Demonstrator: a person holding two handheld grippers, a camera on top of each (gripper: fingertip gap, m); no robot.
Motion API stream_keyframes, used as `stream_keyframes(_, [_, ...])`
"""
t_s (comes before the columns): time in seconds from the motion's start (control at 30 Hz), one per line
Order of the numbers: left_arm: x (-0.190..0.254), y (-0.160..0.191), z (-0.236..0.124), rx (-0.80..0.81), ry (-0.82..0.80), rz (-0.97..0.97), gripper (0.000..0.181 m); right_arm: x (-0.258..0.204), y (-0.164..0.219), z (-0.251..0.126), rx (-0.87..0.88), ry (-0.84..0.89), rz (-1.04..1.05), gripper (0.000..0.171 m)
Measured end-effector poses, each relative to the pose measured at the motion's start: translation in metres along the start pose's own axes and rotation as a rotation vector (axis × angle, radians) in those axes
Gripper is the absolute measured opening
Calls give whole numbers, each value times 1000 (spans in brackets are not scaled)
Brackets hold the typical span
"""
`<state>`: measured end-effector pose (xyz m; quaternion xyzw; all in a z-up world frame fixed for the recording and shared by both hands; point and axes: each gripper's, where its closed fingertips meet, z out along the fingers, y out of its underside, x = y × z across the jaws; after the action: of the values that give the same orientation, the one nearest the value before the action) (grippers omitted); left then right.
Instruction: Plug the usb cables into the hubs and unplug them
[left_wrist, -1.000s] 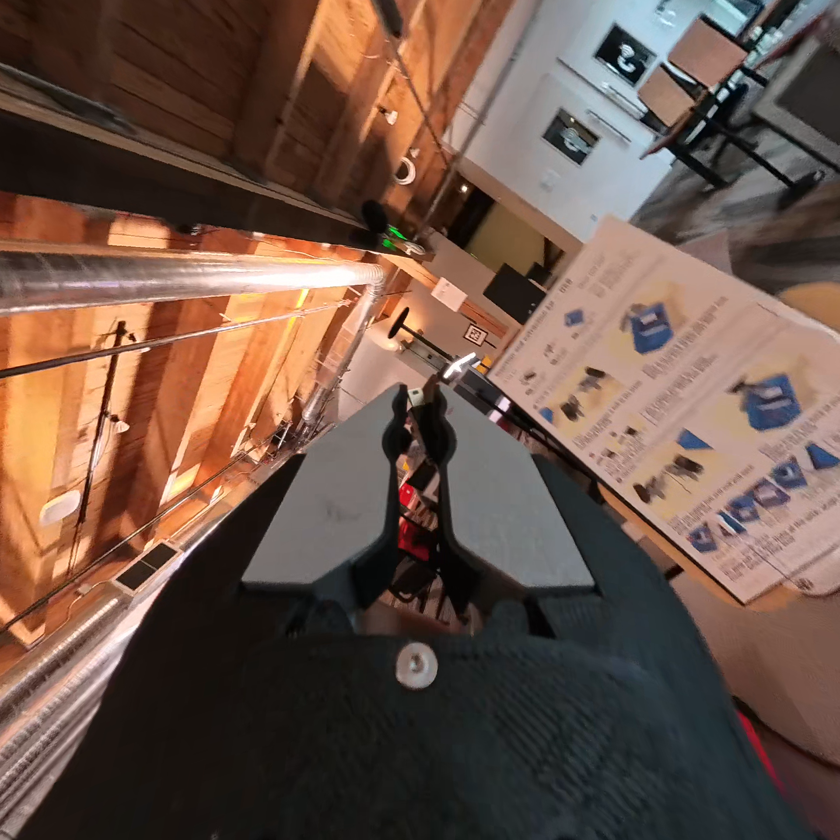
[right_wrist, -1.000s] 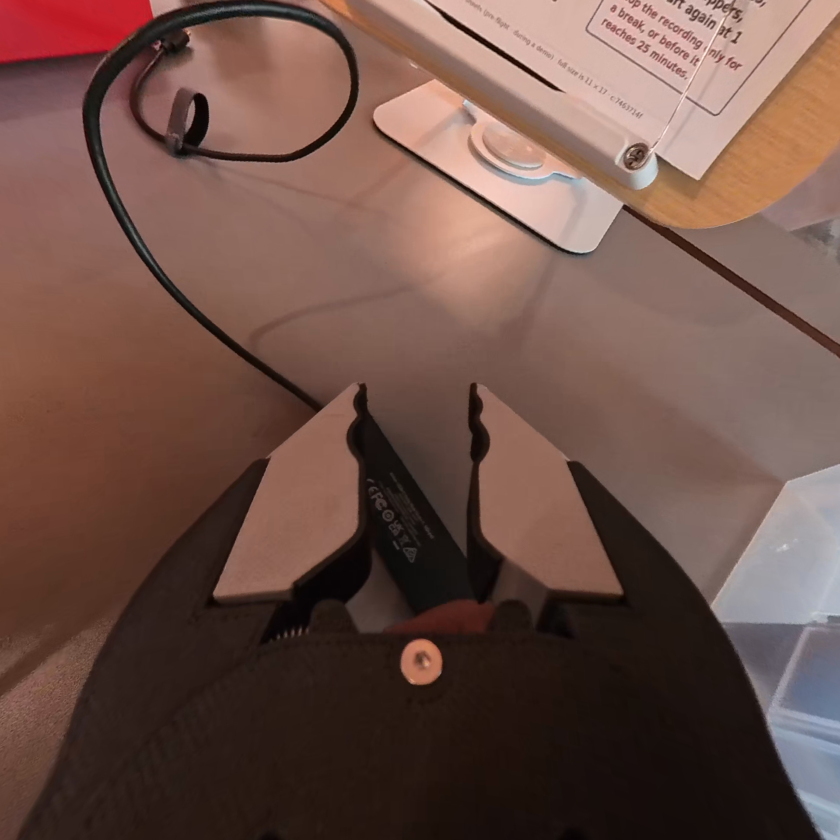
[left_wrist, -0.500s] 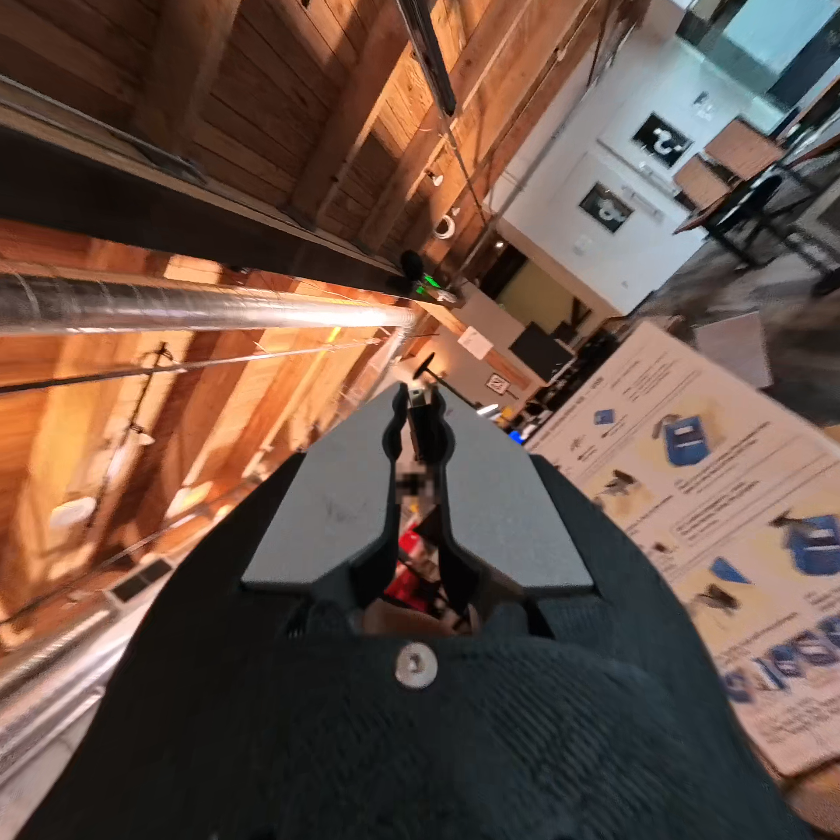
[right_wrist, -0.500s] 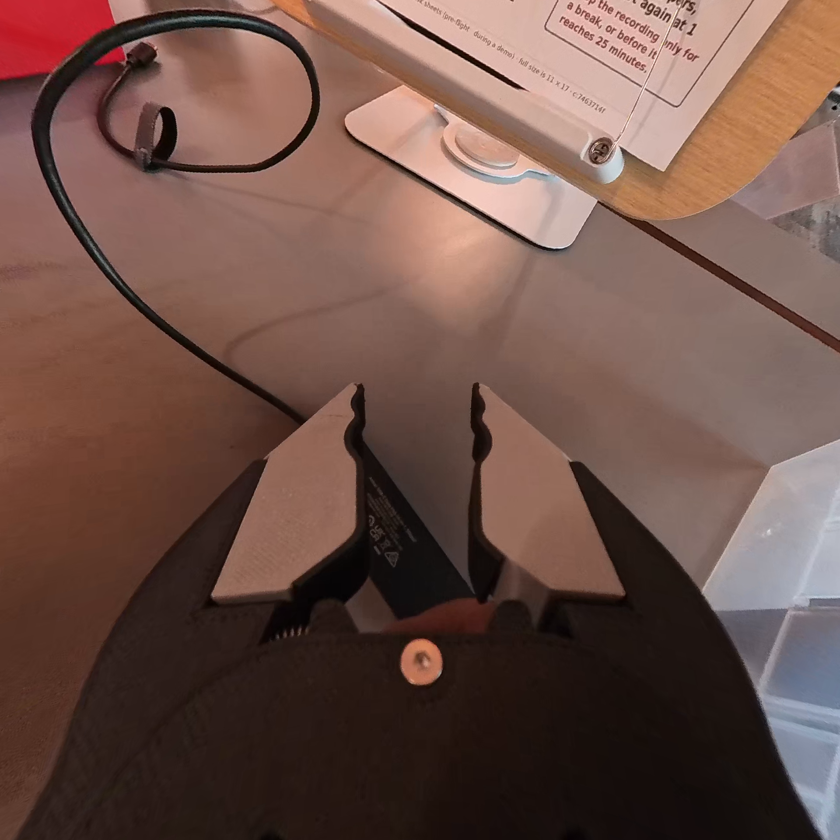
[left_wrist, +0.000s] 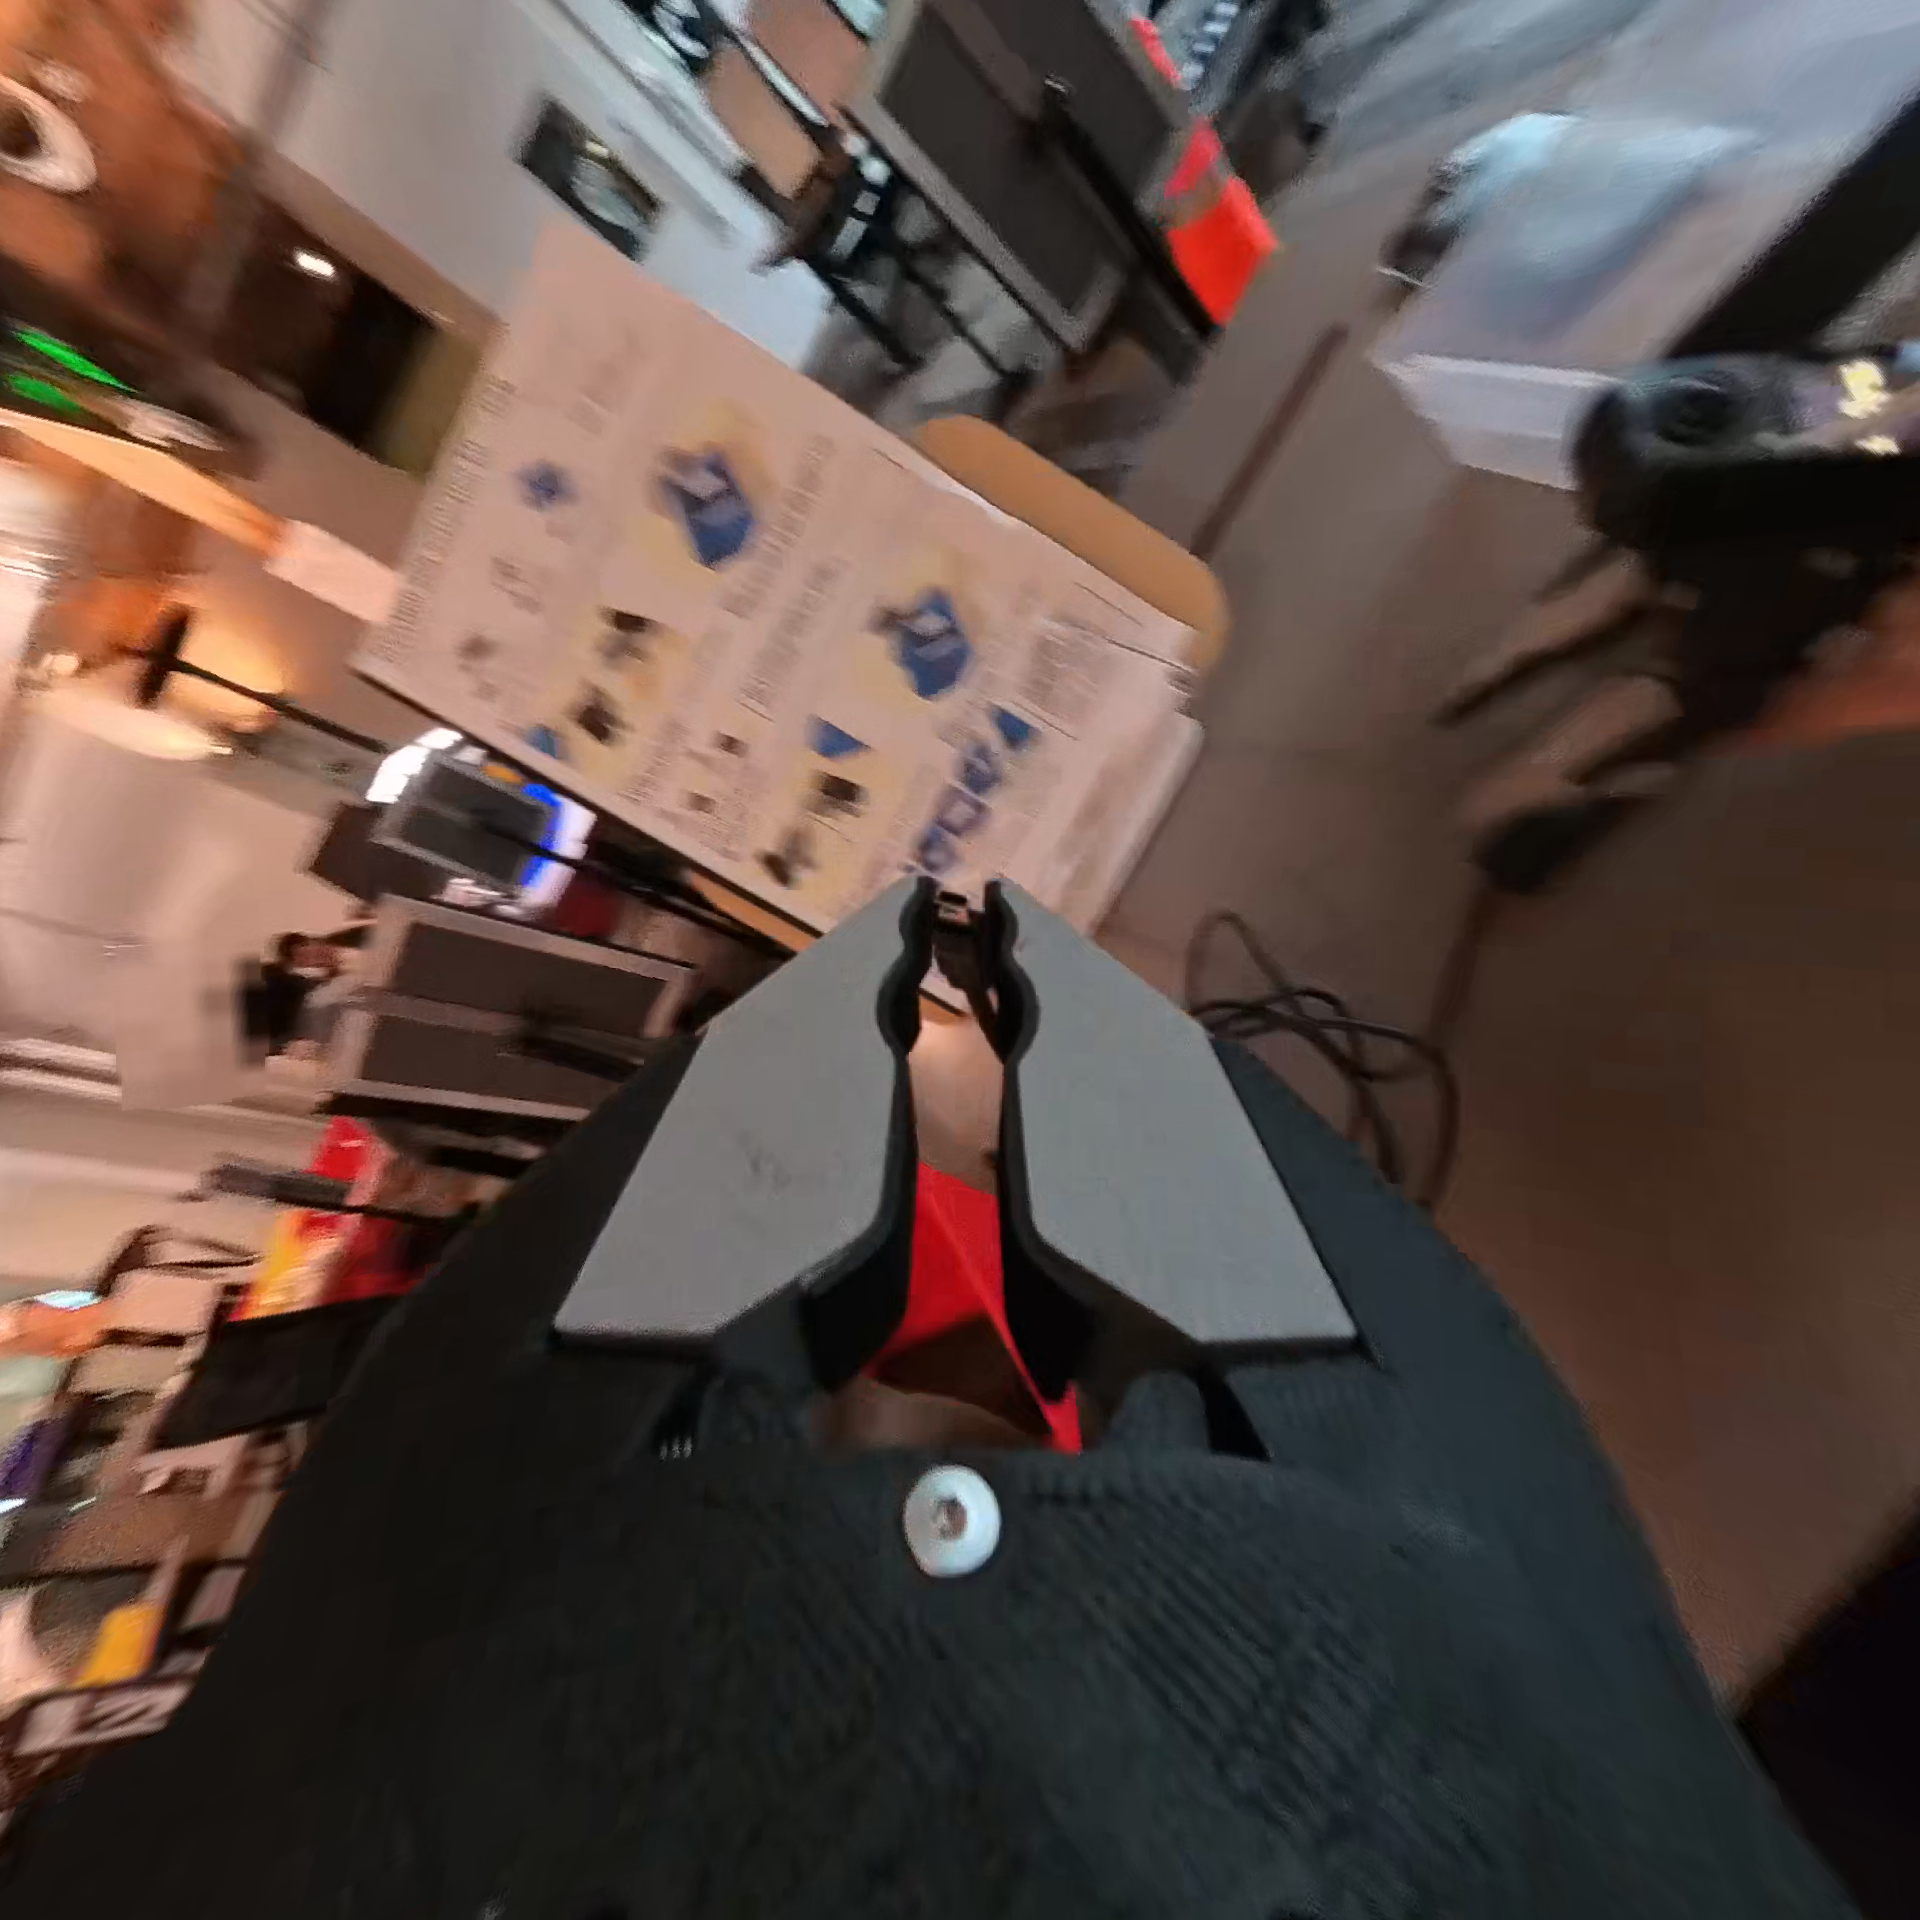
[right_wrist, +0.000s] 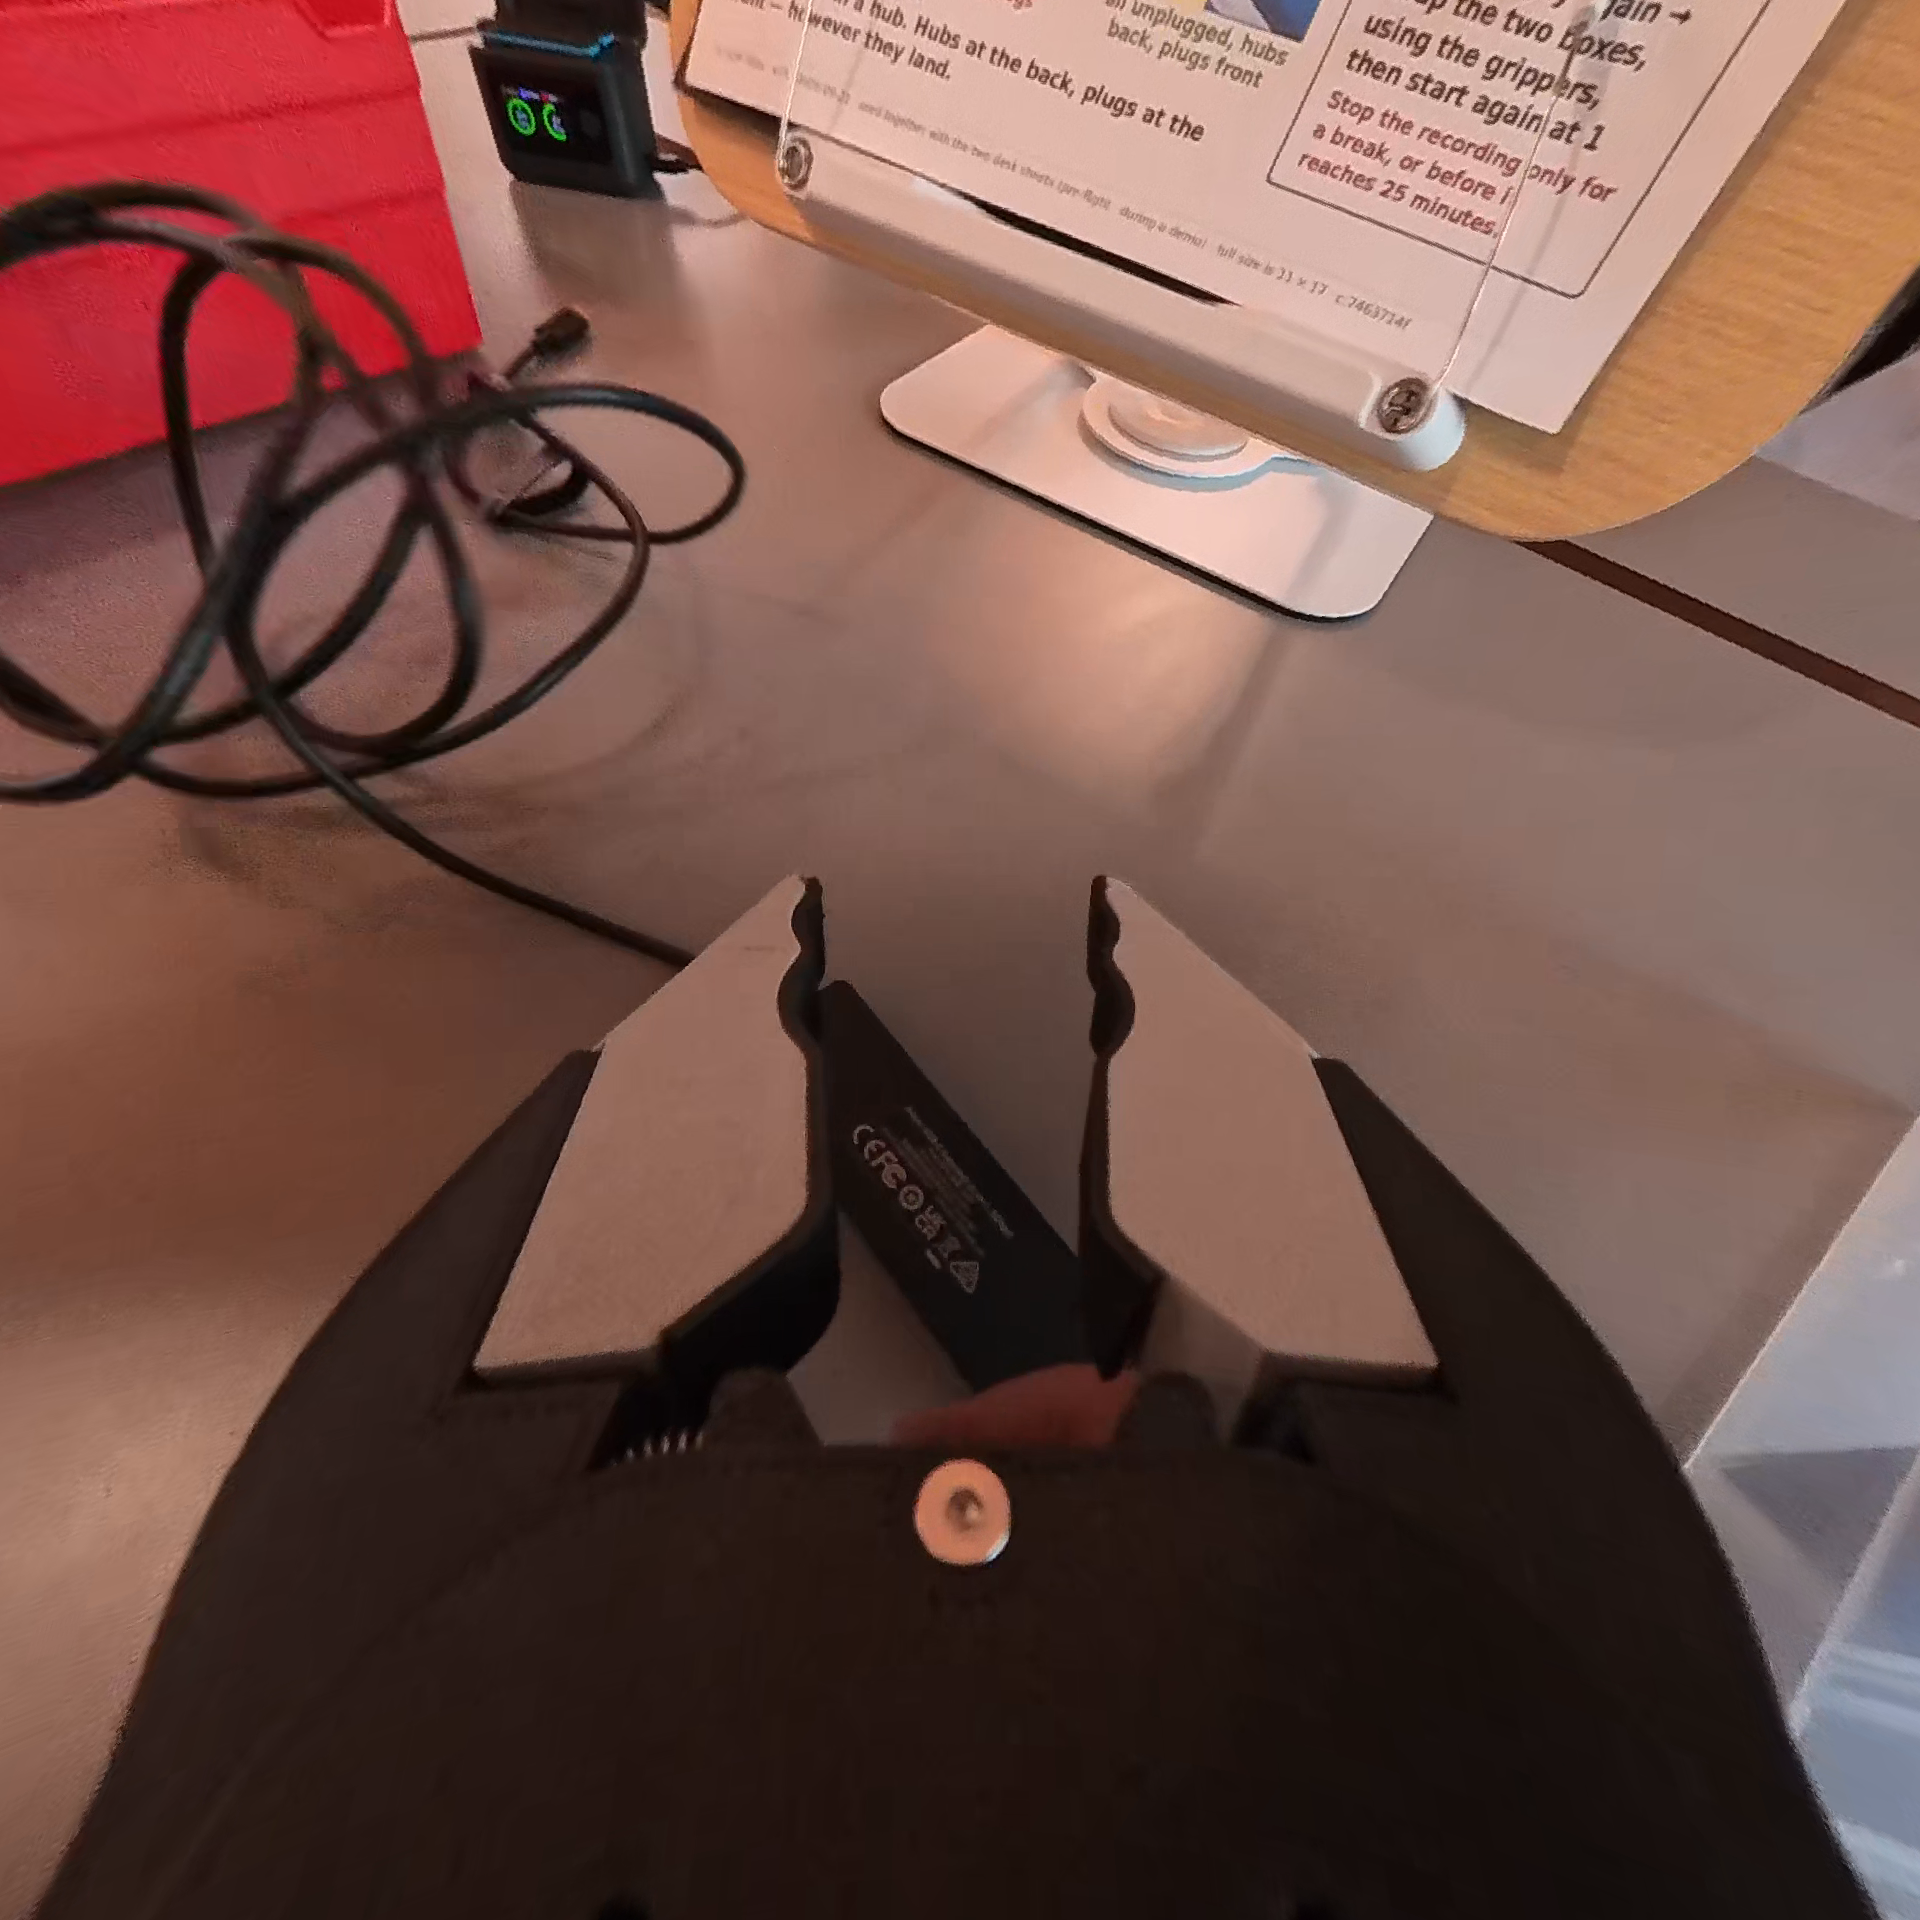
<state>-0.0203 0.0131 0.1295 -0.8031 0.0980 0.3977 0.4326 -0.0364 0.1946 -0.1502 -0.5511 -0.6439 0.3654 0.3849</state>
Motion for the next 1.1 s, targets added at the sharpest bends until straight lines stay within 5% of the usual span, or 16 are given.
stream_keyframes(0.13, [6,1,-32,74,15,-35,8,-9,7,6,-32,-22,-40,50])
stream_keyframes(0.33, [-101,-65,-101,316,-314,-123,7,-19,16,13,-79,-44,-103,54])
stream_keyframes(0.47, [-96,-70,-92,330,-224,-189,5,-17,18,13,-86,-42,-92,54])
stream_keyframes(0.9, [132,34,87,55,306,-287,5,-11,19,13,-94,-26,-58,54])
stream_keyframes(1.1, [246,54,106,103,744,-297,6,4,21,14,-103,32,10,55])
